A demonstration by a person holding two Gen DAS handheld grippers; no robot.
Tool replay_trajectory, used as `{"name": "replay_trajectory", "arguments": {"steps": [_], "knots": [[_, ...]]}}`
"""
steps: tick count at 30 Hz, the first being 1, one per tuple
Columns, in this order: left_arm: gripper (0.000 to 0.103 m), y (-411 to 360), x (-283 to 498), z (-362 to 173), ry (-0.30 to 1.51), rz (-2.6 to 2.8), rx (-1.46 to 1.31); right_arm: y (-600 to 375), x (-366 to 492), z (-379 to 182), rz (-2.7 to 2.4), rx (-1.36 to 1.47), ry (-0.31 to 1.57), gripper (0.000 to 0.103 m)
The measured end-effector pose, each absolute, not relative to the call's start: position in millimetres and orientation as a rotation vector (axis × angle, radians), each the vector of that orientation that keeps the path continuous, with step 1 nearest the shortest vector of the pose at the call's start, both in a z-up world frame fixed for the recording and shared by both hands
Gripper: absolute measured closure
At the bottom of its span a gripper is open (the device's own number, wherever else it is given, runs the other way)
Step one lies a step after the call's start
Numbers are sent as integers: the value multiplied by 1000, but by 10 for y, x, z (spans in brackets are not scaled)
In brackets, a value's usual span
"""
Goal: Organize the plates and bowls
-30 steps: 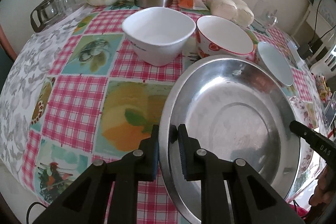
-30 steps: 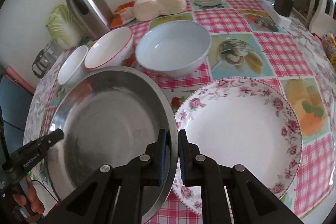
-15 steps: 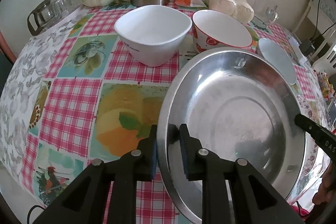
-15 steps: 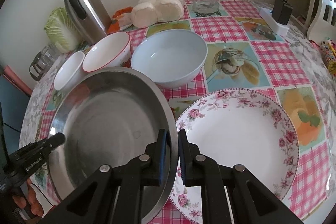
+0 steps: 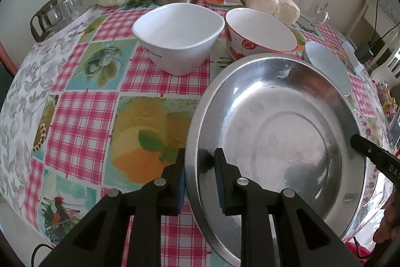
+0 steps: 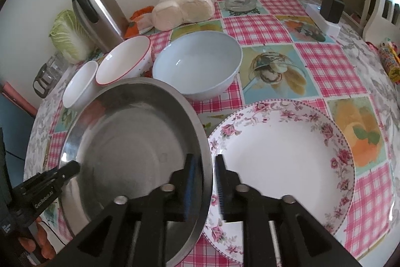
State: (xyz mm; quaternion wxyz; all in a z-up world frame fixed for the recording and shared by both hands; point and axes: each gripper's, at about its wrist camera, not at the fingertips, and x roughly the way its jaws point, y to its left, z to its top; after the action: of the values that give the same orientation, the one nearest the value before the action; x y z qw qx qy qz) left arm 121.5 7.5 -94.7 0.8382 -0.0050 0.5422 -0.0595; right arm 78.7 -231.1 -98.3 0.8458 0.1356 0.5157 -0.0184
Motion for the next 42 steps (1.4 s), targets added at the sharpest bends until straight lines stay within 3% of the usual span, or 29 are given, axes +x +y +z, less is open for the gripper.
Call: {"name": "replay_trajectory", "arguments": {"steps": [1, 4, 5, 6, 8, 9, 14, 18, 24, 29, 32, 42], "knots": [[81, 80, 1211, -941, 1146, -124, -12, -2318, 780, -968, -42, 288, 1083, 69], [79, 116, 1189, -893, 1137, -121, -32, -2324, 763, -903, -38, 294, 1057, 69], [70, 134, 1174, -854, 1125, -123, -46, -2320, 754, -876, -35, 295, 1047, 68], [55, 144, 1159, -817, 1111, -122, -51, -2309, 748, -852, -32, 293, 1038, 65], [44, 151, 1132, -749, 1083, -108, -49, -2291, 739, -805, -32, 284, 1018, 50], [42, 142, 1120, -725, 1077, -103, -47, -2280, 728, -787, -31, 281, 1009, 42], [34, 142, 1121, -727, 1076, -84, -31, -2243, 733, -770, -21, 264, 996, 30], [13, 179, 1125, -734, 1069, -62, -40, -2208, 739, -786, -7, 249, 1001, 15], [10, 221, 1118, -724, 1050, -26, -37, -2145, 742, -793, 11, 218, 994, 3], [10, 232, 1109, -701, 1031, 1, -17, -2105, 740, -788, 23, 194, 988, 0], [0, 227, 1099, -669, 1008, 4, -3, -2098, 743, -781, 26, 186, 980, 0], [0, 158, 1087, -508, 936, -45, -14, -2077, 758, -767, 44, 175, 965, 0]]}}
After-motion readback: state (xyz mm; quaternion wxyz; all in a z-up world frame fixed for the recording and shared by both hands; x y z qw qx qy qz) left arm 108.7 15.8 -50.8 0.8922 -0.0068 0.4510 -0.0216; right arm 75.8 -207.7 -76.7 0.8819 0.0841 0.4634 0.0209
